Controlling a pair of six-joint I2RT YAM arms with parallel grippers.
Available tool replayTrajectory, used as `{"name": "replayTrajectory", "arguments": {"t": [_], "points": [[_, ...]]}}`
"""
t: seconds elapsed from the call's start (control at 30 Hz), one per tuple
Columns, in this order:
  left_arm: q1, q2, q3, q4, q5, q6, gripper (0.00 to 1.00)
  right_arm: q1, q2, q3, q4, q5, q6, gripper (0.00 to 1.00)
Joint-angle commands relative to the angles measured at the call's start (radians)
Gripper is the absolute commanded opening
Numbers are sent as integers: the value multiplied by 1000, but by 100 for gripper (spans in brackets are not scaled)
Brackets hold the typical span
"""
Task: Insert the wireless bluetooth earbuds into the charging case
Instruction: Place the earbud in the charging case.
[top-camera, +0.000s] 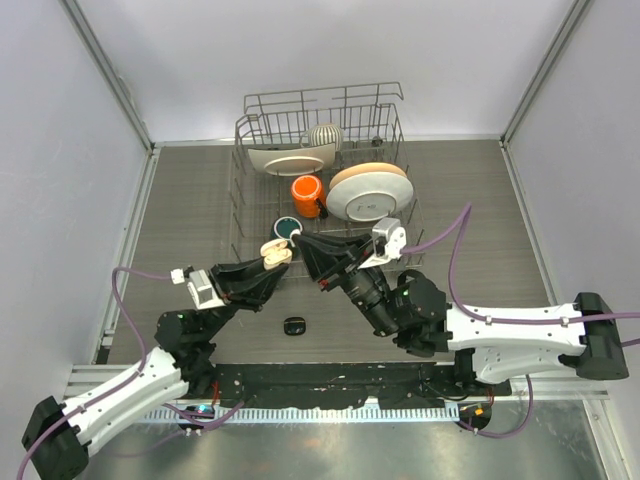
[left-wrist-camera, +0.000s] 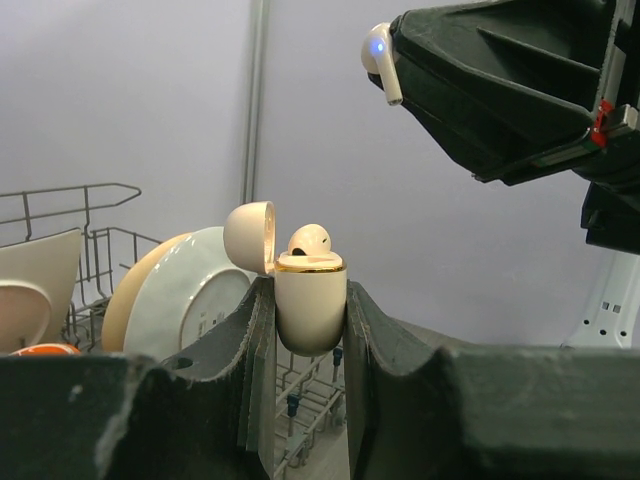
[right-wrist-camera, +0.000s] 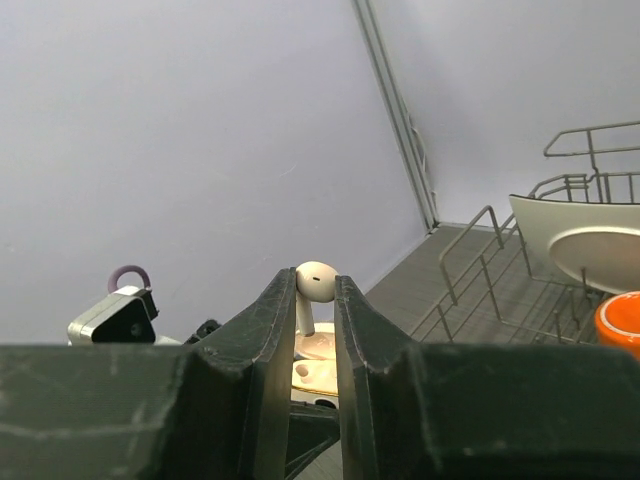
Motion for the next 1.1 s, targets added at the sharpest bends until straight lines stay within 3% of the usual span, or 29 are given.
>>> {"name": "replayTrajectory", "arguments": {"t": [0.0,1.07], "points": [[1,24,39,111,-10,-13,0,12,39,43,118,-35,-5,1],[1,12,57,108,5,-13,0,15,202,81,71,-42,54,1]]}}
